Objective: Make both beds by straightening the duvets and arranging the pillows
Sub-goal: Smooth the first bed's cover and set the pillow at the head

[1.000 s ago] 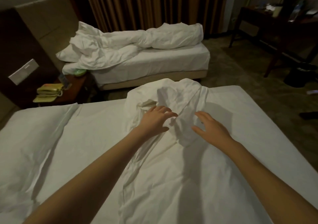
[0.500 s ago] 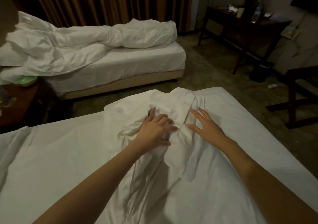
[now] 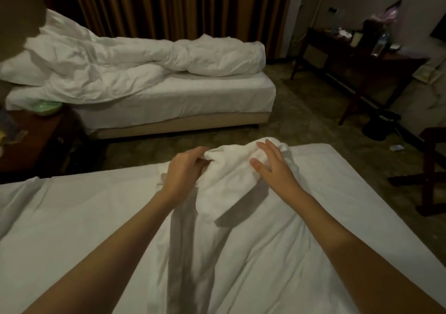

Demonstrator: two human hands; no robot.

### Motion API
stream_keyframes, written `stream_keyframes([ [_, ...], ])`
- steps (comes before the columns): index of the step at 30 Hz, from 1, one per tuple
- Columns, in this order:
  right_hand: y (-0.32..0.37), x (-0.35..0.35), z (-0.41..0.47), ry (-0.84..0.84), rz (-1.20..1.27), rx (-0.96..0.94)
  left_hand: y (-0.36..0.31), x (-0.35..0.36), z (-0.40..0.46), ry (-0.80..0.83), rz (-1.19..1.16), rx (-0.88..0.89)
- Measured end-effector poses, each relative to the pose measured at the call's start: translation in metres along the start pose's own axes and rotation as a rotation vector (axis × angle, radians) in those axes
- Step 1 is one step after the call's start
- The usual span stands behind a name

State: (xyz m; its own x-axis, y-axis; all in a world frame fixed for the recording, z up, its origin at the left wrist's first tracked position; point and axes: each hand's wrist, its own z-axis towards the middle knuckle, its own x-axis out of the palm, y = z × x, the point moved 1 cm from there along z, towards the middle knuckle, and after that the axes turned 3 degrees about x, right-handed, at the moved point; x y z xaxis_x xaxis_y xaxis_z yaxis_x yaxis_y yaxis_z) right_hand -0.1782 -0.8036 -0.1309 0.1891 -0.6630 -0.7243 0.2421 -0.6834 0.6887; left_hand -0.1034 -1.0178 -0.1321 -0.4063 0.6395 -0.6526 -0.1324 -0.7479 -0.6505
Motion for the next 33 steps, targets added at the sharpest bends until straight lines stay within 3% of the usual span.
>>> stream_keyframes([
  [5, 0.028, 0.021, 0.029, 0.070, -0.015, -0.111, 0.024, -0.025, 0.006, 0.041, -0.096, -0.166],
  [10, 0.038, 0.043, 0.051, 0.068, -0.066, -0.103, 0.015, -0.028, 0.001, 0.035, -0.357, -0.314],
  [12, 0.039, 0.049, 0.057, 0.077, -0.100, -0.100, 0.008, -0.023, 0.007, 0.093, -0.265, -0.316],
  [17, 0.038, 0.051, 0.060, 0.099, -0.133, -0.123, 0.012, -0.004, 0.020, 0.243, 0.212, -0.211],
  [20, 0.025, 0.044, 0.056, 0.130, -0.092, -0.166, 0.036, -0.012, 0.032, 0.157, 0.195, -0.188],
  [25, 0.004, 0.039, 0.068, 0.178, -0.363, -0.166, 0.079, -0.049, 0.074, 0.043, 0.194, -0.151],
  [27, 0.000, 0.039, 0.078, 0.188, -0.384, -0.117, 0.108, -0.061, 0.082, 0.025, 0.227, -0.227],
  [31, -0.004, 0.071, 0.087, 0.303, -0.457, -0.025, 0.169, -0.045, 0.062, 0.139, 0.280, -0.551],
  [33, -0.010, 0.086, 0.089, 0.302, -0.559, -0.026, 0.173, -0.028, 0.059, 0.131, 0.364, -0.571],
])
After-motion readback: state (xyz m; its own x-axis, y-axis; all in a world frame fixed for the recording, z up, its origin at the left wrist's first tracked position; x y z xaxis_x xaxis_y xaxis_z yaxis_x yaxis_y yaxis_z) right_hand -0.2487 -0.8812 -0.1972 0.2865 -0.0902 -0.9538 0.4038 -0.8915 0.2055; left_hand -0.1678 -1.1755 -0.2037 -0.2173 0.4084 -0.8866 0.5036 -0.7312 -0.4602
